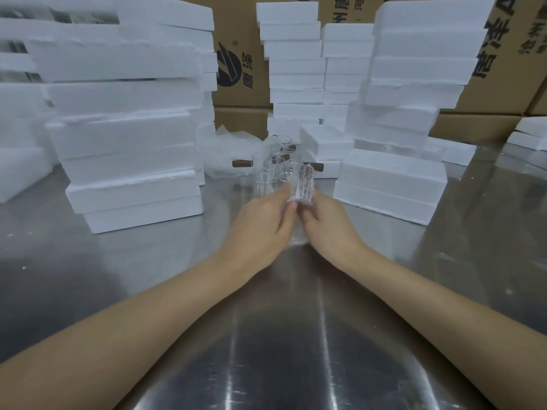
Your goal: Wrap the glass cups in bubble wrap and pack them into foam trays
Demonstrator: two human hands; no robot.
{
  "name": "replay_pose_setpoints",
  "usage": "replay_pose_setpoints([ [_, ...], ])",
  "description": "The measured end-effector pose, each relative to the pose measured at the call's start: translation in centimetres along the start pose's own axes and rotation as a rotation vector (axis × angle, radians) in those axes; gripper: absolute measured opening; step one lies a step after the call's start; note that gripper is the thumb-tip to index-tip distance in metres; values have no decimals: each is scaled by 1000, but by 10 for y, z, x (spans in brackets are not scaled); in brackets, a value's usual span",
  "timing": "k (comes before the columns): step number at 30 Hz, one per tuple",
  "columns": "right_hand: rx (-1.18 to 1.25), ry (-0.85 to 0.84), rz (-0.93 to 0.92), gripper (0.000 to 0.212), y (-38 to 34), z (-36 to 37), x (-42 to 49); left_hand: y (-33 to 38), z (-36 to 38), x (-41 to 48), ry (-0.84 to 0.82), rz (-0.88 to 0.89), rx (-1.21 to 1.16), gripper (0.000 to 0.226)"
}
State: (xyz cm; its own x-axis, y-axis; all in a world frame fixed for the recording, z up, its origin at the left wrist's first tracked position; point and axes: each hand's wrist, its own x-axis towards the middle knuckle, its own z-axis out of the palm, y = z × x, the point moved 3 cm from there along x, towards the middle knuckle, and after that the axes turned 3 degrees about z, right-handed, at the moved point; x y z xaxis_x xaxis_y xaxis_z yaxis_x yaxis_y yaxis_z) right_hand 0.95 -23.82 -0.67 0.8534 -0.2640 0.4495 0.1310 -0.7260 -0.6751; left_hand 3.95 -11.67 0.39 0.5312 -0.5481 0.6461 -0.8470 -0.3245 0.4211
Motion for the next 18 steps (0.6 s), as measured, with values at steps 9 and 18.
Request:
replay_pose_setpoints([
  [9, -182, 17, -91, 11, -14, 0, -7, -3, -11, 6, 139, 89, 144, 11],
  [18, 23, 26, -84, 18, -7, -2, -7, -19, -7, 5, 210, -64, -118, 16],
])
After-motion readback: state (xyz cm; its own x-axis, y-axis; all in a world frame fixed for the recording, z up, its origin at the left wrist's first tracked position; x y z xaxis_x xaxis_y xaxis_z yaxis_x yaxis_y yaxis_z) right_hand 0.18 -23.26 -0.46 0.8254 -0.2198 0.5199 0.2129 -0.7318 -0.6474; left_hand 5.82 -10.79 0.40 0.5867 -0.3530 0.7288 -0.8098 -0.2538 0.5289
